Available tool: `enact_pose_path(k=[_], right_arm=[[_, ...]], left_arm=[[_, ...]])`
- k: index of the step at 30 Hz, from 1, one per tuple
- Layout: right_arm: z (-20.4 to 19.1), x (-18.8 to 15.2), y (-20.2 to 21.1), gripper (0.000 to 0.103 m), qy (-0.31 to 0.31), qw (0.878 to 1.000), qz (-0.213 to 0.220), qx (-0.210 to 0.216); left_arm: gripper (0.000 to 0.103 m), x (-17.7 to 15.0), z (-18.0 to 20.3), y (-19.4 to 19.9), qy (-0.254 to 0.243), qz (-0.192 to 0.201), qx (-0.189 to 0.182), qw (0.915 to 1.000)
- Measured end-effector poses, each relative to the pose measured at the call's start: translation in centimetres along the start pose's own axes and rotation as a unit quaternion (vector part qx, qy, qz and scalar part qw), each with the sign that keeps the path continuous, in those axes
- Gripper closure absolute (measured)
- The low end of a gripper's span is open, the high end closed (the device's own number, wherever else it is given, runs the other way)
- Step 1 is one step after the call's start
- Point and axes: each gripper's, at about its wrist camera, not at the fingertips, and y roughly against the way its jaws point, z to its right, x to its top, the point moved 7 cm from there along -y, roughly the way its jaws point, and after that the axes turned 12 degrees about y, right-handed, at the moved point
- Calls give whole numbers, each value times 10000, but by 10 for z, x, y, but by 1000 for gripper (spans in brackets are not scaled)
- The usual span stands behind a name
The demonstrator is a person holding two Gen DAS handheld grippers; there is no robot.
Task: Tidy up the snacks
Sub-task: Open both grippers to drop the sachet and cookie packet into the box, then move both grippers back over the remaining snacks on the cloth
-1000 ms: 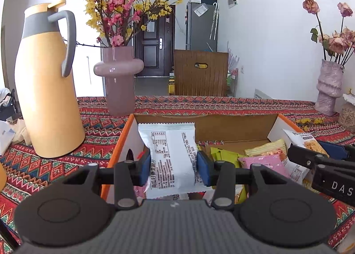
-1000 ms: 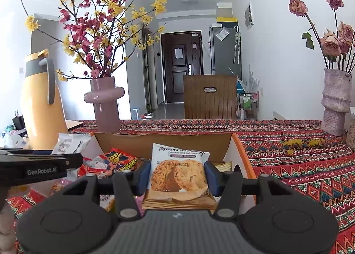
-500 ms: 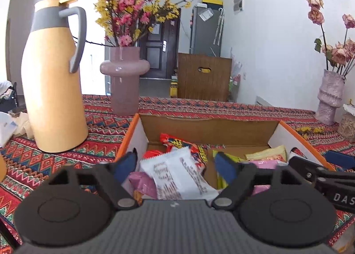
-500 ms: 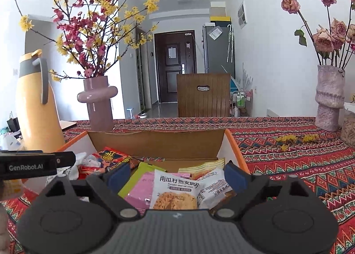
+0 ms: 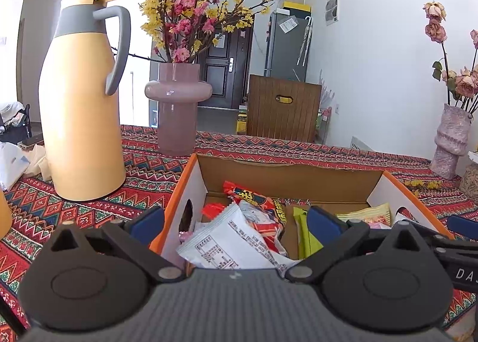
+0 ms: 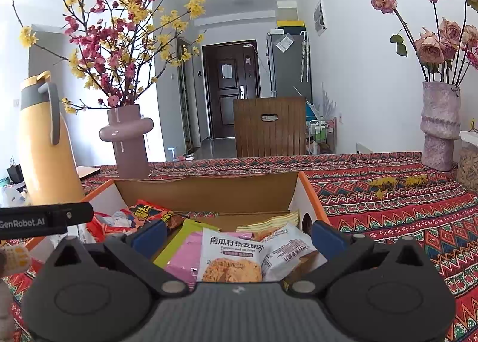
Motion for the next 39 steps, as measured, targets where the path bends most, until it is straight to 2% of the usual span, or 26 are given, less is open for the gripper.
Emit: enact_pose_path(k=[9,18,31,39], right_arm=[[4,7,8,0,-59,9999,103,-60],[0,11,29,0,20,9999,106,5],[-9,-14,60,0,81,9996,-192,186],[-10,-41,72,0,44,9981,-547,274]], left_arm=[[0,2,-1,1,23,33,64,10000],[0,8,1,20,-35,26,4,10000],[0,-4,-7,54,-86,-152,-148,9997],[0,-27,-23,65,-118,-493,-108,9987]])
